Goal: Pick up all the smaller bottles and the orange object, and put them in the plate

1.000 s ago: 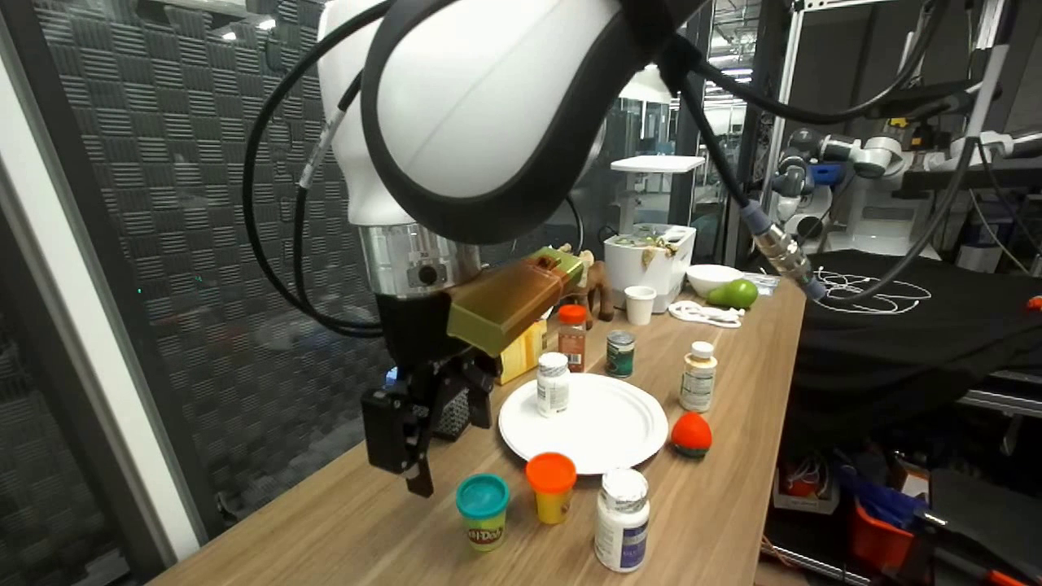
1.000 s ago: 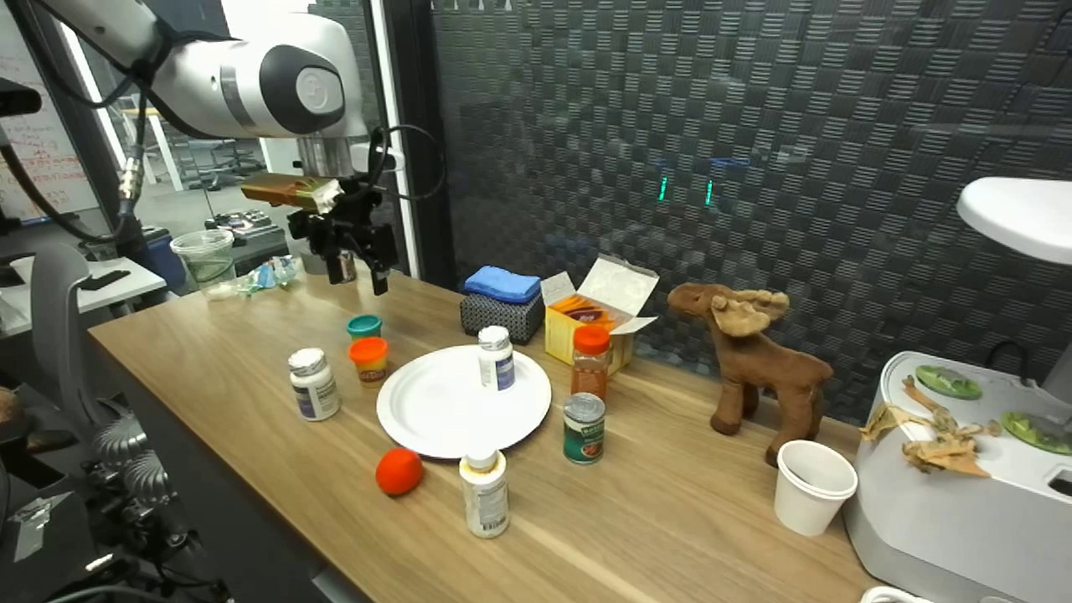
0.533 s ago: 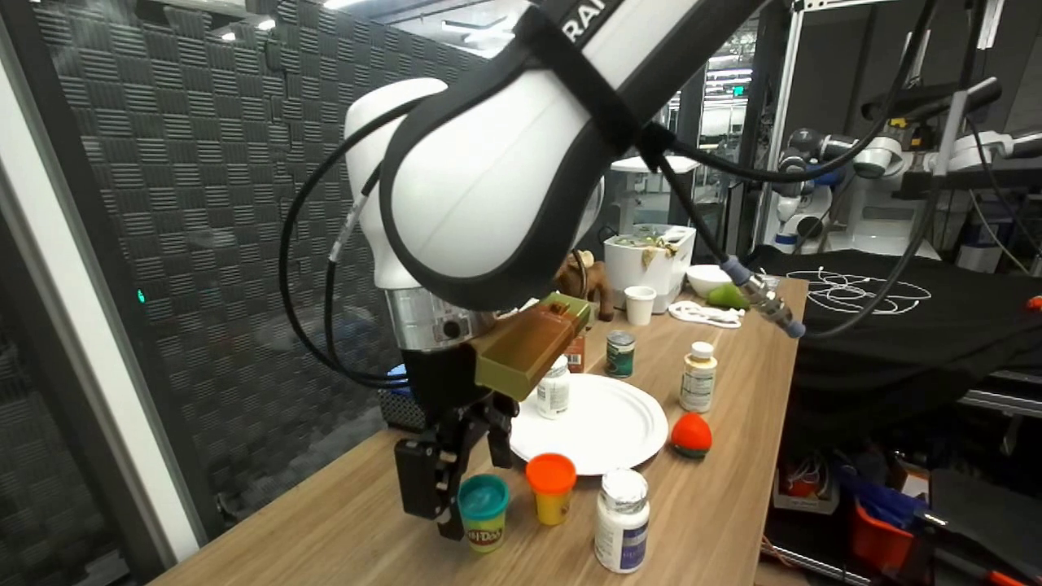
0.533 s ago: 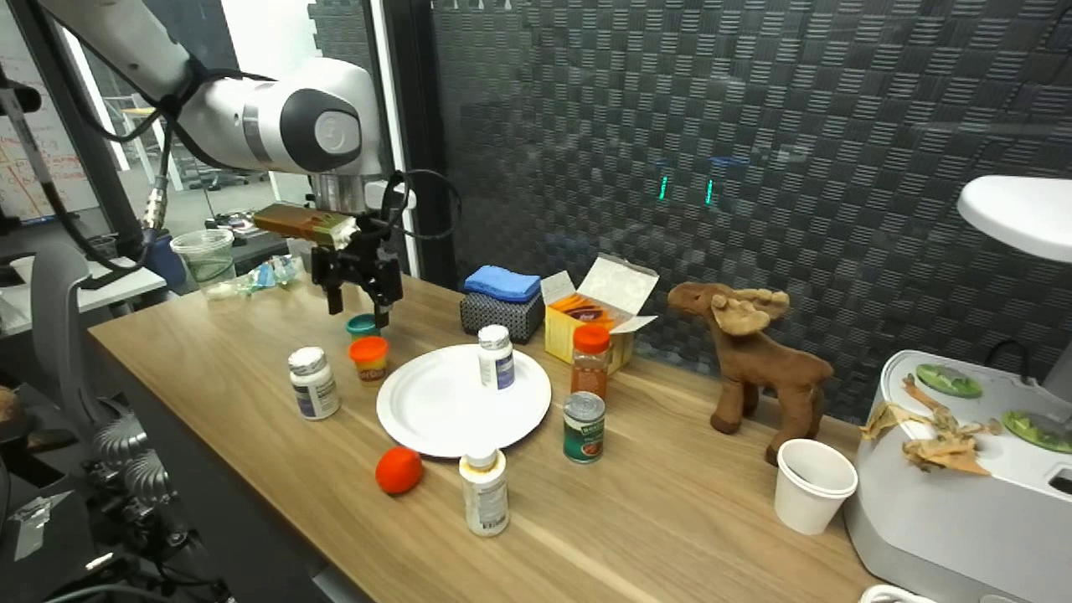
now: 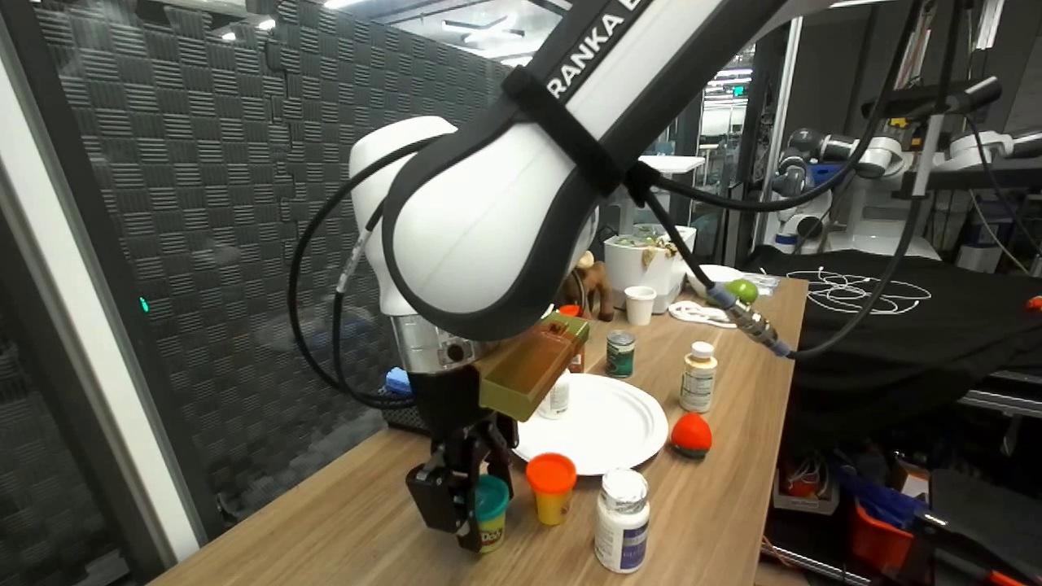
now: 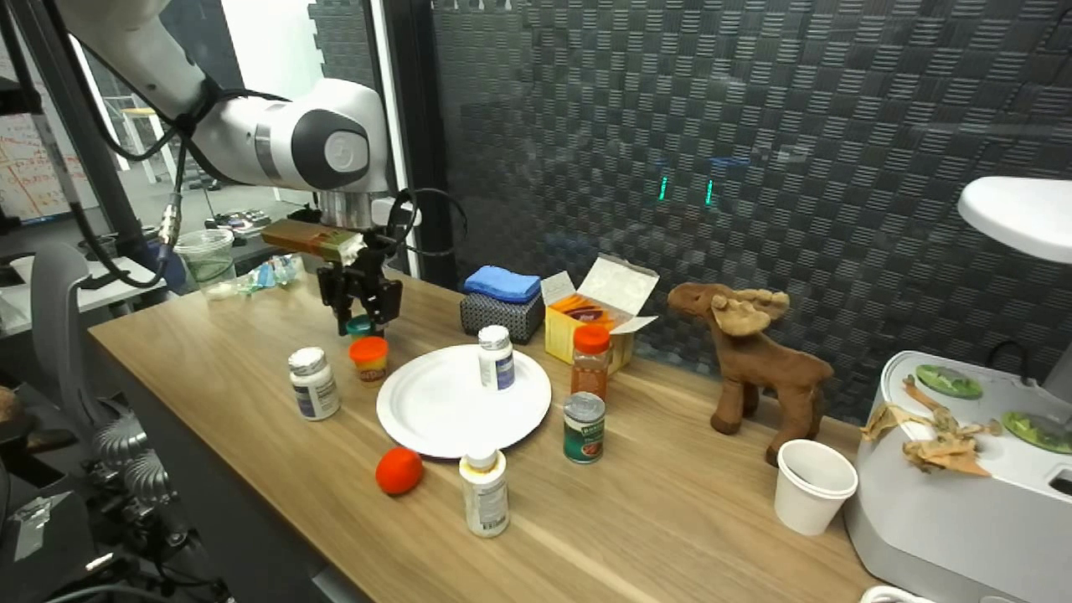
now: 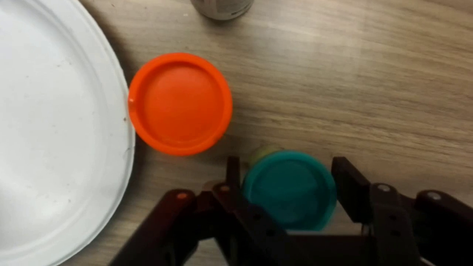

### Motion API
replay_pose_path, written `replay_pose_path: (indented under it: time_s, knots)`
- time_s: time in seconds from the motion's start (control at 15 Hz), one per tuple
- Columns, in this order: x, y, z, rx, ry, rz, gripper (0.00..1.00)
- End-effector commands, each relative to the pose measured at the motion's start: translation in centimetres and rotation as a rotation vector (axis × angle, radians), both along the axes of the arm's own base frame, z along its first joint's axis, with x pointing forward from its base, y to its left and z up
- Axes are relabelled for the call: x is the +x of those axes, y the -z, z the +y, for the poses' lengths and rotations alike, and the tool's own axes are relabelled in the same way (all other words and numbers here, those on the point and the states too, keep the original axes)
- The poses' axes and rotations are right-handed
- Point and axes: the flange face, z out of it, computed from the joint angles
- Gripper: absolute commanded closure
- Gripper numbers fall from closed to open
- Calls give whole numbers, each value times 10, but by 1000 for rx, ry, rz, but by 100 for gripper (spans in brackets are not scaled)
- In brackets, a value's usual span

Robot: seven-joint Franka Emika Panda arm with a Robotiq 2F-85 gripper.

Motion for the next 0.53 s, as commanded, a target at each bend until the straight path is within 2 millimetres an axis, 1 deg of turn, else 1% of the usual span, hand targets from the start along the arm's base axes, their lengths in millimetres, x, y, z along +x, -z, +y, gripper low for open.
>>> replay_pose_path:
  time_s: [0.0, 0.07, 0.13, 0.33, 0.47]
  knots:
    - [3, -16, 6, -4, 0, -20, 65]
    - [3, -20, 7, -11, 3, -27, 71]
    - [2, -26, 8, -17, 15, -40, 75]
    - [3, -51, 2, -29, 111, -112, 76]
    - [7, -67, -11, -47, 215, -167, 76]
